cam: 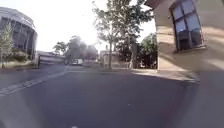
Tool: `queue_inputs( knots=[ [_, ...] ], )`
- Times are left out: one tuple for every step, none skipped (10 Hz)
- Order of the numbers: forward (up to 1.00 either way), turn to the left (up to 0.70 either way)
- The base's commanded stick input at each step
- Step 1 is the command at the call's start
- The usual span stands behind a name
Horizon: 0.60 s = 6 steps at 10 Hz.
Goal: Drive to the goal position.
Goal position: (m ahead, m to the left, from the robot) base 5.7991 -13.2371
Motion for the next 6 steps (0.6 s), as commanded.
queue_inputs(
  knots=[
    [0.70, 0.00],
    [0.70, 0.00],
    [0.70, 0.00],
    [0.70, 0.00],
    [0.70, 0.00],
    [0.70, 0.00]
  ],
)
